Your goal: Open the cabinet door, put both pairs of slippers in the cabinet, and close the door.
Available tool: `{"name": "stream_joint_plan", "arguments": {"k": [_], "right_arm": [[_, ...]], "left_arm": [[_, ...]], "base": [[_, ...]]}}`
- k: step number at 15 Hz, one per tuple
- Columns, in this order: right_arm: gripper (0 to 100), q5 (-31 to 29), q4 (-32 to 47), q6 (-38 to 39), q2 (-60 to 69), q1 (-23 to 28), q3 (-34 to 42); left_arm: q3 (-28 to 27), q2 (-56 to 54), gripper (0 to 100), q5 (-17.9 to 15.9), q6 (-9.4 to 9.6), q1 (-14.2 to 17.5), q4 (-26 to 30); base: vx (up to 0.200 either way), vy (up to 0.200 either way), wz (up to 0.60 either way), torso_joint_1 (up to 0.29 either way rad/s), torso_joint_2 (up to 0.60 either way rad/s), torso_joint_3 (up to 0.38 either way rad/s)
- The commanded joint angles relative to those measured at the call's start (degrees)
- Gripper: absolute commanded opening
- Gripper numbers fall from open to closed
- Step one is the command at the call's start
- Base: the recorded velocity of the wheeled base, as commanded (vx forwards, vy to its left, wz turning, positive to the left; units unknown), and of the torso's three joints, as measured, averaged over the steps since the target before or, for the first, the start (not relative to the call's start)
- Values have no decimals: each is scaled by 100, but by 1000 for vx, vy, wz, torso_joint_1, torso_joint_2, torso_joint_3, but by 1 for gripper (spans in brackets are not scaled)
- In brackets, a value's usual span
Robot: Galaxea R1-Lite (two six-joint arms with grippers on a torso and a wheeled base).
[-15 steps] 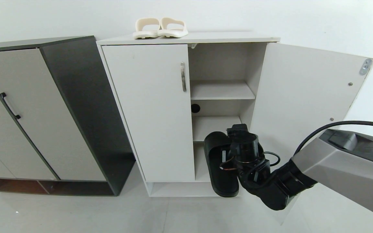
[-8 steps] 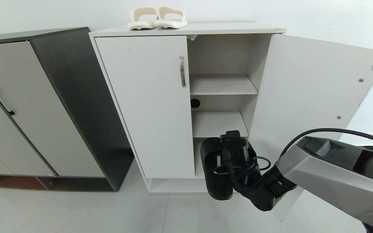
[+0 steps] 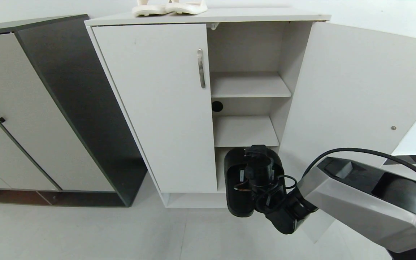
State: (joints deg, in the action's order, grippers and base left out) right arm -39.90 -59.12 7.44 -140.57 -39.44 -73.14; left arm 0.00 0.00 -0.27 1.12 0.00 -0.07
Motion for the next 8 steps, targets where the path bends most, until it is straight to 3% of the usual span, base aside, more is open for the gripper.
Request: {"name": "stream_joint_plan", "arguments": {"k": [1,7,8], "right_arm": [[0,-18,-354,-172,-129,-29,19],[0,-35,-407,-199,-269,-20,11],[0,-35,-407,-207,-269,-20,11]], "left_arm": [[0,9,0,0,-7,0,-1],[0,9,0,0,11,0,-1],[0,9,0,0,20,0,7]], "base": [[0,0,0,0,0,0],[0,0,0,0,0,0],[200,0,0,7,2,2]]}}
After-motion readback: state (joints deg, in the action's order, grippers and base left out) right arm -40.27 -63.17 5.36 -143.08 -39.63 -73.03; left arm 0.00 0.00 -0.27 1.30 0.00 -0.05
